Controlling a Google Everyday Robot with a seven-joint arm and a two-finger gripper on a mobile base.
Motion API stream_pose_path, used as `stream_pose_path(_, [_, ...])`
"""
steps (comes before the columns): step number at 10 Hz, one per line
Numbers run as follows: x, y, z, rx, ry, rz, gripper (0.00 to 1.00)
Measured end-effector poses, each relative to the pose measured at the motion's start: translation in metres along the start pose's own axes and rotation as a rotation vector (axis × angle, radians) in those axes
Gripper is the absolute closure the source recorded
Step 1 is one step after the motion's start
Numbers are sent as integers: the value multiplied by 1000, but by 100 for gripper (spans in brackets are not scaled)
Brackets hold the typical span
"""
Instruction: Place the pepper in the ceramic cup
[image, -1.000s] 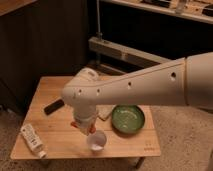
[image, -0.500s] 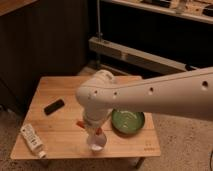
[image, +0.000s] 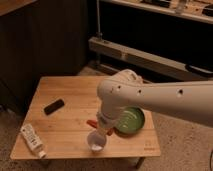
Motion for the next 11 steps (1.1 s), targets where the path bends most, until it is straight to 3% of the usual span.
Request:
stream_pose_path(1, [-10,-1,1,16,-70,14,100])
stream_pose_path(3, [-23,-2,1,56,-112,30,100])
stream_pose_path(5, [-35,4,-2,109,-98,32,100])
stream_pose_path(6, [-39,9,-5,143,-59,15,100])
stream_pose_path(8, [-43,13,-6,175,-45,-25,100])
stream_pose_path(9, [-42,14,-4,197,-63,-58,100])
stream_pose_path(11, [-44,23,5,236,-162,-124,100])
